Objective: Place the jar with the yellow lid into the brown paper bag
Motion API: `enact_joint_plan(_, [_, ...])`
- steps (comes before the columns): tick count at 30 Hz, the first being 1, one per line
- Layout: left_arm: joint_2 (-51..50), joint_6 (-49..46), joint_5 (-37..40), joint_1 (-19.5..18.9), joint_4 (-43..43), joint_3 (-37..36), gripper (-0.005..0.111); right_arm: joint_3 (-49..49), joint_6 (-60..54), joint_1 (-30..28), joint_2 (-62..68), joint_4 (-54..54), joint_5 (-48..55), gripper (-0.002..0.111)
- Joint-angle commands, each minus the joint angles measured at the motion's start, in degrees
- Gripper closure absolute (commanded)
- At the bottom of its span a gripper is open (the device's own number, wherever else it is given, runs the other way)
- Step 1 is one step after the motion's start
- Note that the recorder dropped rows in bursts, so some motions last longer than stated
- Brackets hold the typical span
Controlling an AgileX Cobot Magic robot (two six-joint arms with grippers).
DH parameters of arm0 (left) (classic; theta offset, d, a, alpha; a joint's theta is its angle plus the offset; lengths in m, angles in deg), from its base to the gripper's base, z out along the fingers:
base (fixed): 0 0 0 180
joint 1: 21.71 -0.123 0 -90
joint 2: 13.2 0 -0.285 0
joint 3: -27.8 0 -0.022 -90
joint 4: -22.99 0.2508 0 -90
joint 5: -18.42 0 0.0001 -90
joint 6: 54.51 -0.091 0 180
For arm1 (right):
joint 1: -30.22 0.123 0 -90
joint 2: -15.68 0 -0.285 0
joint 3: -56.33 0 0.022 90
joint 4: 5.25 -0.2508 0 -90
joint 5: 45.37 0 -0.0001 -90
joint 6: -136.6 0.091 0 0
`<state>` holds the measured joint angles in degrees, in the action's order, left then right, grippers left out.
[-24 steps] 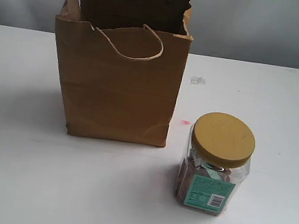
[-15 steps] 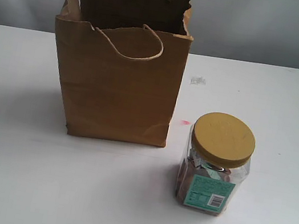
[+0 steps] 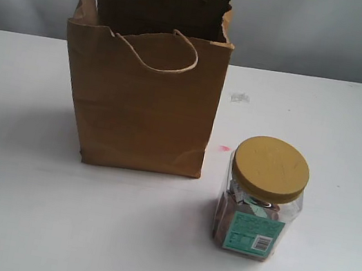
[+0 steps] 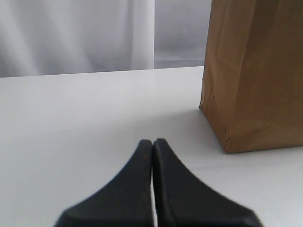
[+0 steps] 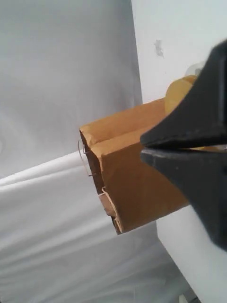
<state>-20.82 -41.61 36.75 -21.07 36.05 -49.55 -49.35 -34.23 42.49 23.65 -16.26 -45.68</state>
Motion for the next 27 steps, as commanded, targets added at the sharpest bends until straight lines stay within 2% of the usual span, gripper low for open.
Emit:
enact_joint_plan(1, [-0.2,0.2,-0.5,0.3,-0.2,0.1,0.106,-8.7,-0.1,-0.4,5.4,2.1,11.0,0.108])
enact_joint_plan(10, [-0.2,0.2,-0.5,0.3,-0.2,0.1,0.106,-34.5,0.3,-0.4,31.9,15.7,42.4,0.108])
enact_joint_plan(20, [-0.2,0.2,-0.5,0.3,-0.2,0.1,0.106,-46.5,-2.8,-0.4,52.3,14.7,49.4,0.108])
enact_joint_plan(27, [-0.2,0.2,-0.5,0.3,-0.2,0.1,0.106,-62.8,-3.0,-0.3,69.6,11.0,60.6,0.108])
